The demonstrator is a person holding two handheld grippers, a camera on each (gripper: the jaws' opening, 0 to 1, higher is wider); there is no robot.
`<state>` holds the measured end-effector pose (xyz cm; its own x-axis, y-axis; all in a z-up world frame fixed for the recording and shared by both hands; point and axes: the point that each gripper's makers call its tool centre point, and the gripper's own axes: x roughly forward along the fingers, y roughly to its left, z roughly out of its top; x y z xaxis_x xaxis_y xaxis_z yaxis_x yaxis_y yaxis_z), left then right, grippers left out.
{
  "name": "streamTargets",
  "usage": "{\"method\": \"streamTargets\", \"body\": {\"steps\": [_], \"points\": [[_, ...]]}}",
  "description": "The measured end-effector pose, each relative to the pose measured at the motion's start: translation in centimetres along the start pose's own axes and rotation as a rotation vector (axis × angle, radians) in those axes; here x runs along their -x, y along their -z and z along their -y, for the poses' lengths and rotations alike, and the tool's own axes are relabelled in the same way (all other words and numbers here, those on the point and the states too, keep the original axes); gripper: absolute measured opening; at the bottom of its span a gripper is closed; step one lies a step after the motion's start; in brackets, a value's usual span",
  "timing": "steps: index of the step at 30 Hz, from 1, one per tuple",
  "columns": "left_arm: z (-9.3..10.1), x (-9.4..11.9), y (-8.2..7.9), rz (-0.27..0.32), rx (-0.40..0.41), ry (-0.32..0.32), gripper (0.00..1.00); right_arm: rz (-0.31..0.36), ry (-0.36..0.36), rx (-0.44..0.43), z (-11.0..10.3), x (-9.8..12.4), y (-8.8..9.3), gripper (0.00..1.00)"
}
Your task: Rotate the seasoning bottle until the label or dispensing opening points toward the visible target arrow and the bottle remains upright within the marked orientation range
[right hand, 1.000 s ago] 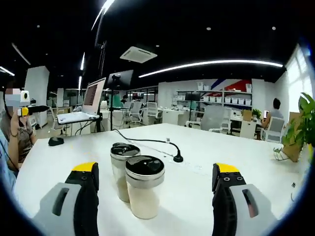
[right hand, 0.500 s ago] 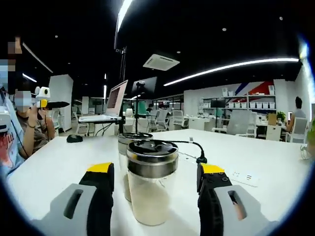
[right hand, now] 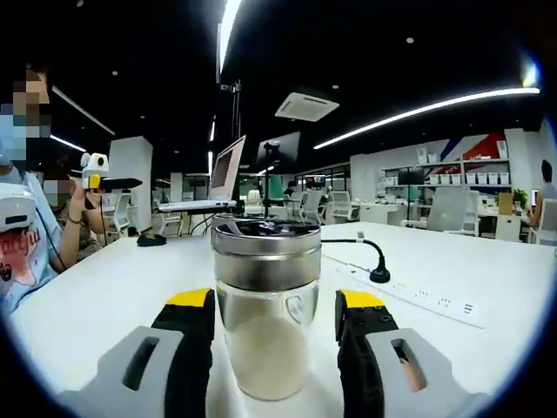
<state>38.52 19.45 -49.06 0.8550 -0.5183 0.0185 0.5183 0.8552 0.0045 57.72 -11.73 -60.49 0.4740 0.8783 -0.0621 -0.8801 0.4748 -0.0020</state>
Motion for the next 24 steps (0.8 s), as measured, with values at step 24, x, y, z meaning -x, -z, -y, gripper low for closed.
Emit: {"method": "streamTargets", "body": {"steps": [24], "points": [[0.1, -0.3, 0.3, -0.009, 0.012, -0.008, 0.88, 0.011, -0.031, 0.014, -0.9, 0.0, 0.2, 0.42]]}}
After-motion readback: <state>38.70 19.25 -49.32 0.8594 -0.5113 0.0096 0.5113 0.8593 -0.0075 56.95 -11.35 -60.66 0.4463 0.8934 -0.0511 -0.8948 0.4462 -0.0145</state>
